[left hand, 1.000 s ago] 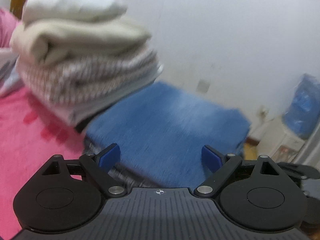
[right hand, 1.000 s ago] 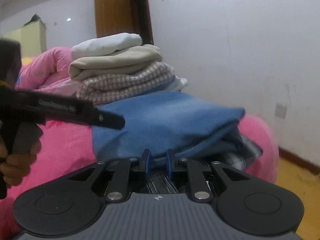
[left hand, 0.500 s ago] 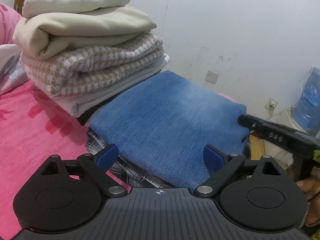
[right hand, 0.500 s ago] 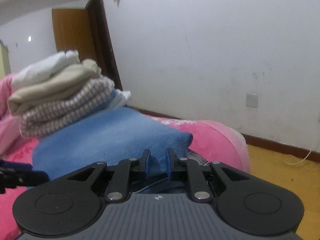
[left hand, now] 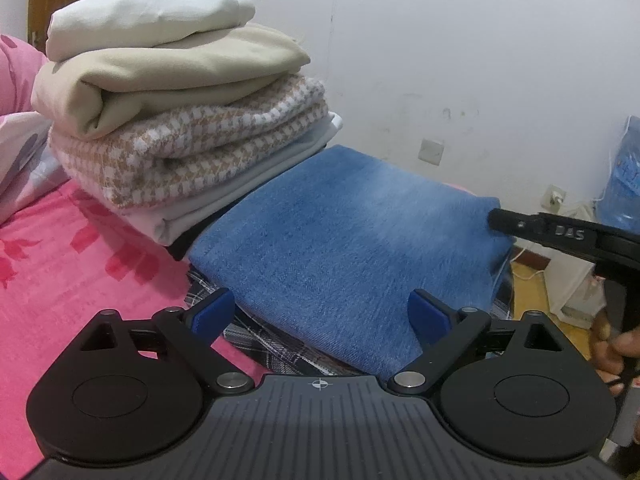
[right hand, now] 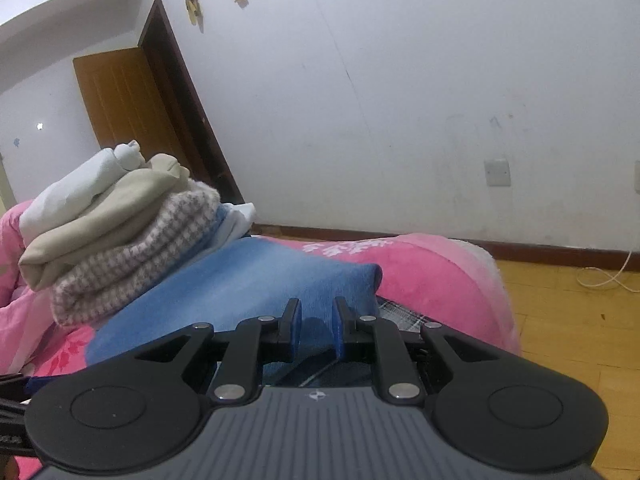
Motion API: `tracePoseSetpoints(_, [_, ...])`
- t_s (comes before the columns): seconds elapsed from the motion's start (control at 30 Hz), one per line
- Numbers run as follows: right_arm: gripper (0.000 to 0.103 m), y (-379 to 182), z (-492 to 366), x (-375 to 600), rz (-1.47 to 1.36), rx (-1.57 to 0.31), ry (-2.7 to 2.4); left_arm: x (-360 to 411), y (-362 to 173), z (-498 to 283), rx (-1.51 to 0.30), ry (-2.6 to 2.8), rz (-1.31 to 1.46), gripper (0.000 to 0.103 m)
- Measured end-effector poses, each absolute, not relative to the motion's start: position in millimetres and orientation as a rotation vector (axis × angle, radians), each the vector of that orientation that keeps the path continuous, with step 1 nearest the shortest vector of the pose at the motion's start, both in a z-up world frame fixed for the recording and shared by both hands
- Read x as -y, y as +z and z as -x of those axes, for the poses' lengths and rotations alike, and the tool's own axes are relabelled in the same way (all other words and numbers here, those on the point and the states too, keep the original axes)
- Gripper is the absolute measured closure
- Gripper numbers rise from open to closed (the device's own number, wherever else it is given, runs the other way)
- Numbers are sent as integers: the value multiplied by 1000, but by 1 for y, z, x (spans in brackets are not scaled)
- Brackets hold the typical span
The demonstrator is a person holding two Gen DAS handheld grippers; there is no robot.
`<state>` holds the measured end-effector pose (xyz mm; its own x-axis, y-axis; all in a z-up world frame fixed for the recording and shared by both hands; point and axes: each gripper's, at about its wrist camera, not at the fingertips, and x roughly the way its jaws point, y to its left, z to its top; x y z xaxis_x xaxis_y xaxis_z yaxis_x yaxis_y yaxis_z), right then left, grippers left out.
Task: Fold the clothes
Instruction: 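Press and straighten the placed jeans with the right gripper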
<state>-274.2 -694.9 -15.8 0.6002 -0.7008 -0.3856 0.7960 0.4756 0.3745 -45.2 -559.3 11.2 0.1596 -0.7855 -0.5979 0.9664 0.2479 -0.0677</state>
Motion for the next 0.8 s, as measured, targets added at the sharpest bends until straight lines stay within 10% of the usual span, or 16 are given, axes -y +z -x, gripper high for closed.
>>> tracePoseSetpoints(0.53, [83,-30,303,656,-737,-263,-876,526,23,54,-515,-1295,-330,6])
tracePoseSetpoints(0.67, [59,-28,315,627,-734,-304,-868,508,30,56,-538,-1301,-310,6])
tracePoseSetpoints(0.8, [56,-18,320,605,-678,-318,-877,493,35,60,-558,-1298,-298,5])
